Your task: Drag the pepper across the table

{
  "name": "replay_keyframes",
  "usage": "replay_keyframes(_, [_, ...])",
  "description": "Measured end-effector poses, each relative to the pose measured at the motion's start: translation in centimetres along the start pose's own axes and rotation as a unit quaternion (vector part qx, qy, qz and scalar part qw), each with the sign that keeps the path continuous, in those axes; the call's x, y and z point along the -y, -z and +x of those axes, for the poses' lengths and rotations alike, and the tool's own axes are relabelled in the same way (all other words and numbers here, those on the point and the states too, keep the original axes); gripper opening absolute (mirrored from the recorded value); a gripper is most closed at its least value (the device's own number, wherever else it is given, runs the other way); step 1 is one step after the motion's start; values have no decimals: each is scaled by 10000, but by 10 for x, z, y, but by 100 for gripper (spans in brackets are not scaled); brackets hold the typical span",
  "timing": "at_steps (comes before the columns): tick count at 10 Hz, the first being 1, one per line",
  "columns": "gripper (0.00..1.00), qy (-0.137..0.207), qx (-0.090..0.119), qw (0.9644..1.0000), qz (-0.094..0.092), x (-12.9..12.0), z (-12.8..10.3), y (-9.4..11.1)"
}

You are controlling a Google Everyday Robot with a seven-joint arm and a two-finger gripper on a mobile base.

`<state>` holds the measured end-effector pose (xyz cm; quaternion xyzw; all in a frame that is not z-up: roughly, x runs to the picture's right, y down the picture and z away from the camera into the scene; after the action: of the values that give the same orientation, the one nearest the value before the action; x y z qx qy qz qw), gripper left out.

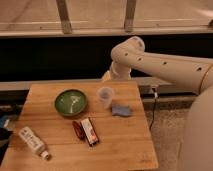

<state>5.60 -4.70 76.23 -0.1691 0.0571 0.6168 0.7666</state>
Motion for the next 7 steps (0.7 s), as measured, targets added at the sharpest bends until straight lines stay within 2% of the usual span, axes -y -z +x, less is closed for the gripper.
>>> replay_keyframes(4, [80,541,18,9984,-169,-53,38,21])
replay_keyframes(5, [80,757,-9,9969,-231,-80,61,30])
replay_keyframes(6, [80,836,-17,9962,-259,-90,68,32])
replay_keyframes(7, [80,1071,-49,9936,-343,-118,86,36])
